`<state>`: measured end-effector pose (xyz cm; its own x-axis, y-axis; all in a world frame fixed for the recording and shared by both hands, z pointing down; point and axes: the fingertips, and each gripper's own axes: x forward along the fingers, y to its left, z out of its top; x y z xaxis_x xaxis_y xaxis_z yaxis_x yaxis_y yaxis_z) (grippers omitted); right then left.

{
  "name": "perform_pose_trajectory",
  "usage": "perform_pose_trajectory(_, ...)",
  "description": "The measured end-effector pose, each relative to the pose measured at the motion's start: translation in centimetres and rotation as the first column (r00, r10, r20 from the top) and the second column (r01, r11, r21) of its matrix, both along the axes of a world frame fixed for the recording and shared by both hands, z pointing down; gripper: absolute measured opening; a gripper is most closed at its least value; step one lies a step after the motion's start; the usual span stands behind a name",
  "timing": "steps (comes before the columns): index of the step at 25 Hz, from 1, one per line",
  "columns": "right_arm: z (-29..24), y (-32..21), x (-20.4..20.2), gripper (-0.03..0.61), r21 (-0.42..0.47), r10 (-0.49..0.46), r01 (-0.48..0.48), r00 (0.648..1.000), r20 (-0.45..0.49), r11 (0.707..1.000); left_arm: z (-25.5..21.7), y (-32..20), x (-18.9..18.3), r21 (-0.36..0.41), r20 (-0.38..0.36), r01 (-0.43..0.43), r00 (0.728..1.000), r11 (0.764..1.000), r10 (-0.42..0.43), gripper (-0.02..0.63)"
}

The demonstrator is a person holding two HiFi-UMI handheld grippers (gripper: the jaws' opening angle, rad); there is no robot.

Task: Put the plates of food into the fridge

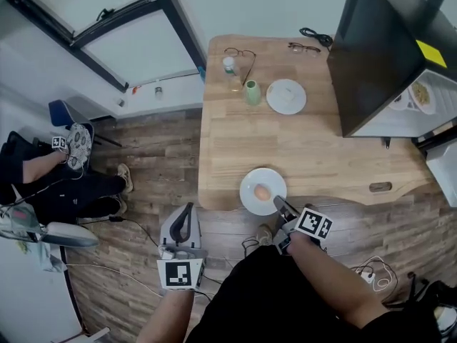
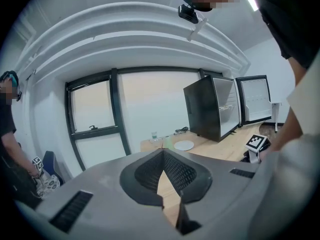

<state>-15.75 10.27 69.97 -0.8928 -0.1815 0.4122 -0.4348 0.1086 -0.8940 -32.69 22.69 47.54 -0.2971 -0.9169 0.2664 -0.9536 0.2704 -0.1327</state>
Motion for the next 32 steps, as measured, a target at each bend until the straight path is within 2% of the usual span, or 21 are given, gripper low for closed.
perform_pose_trajectory(14, -6.2, -7.8, 5.6, 0.035, 0.059, 0.106, -0.107, 0.994, 0.031, 0.992, -3.3, -9.2, 3.2, 0.080, 0.016, -0.107, 0.994, 0.991, 0.106, 0.003)
perform_pose_trajectory(23, -9.5, -12.3, 10.3, 0.035, 0.098, 0.110, -0.112, 0.994, 0.030, 0.989, -5.3, -16.6, 7.2, 0.144, 0.014, -0.175, 0.984, 0.974, 0.175, 0.003)
perform_pose_trajectory(32, -11.1, -18.1, 15.7, 0.035, 0.131, 0.167, -0.173, 0.985, 0.051, 0.976, -6.8, -22.8, 11.2, 0.175, 0.025, -0.225, 0.974, 0.959, 0.224, 0.003)
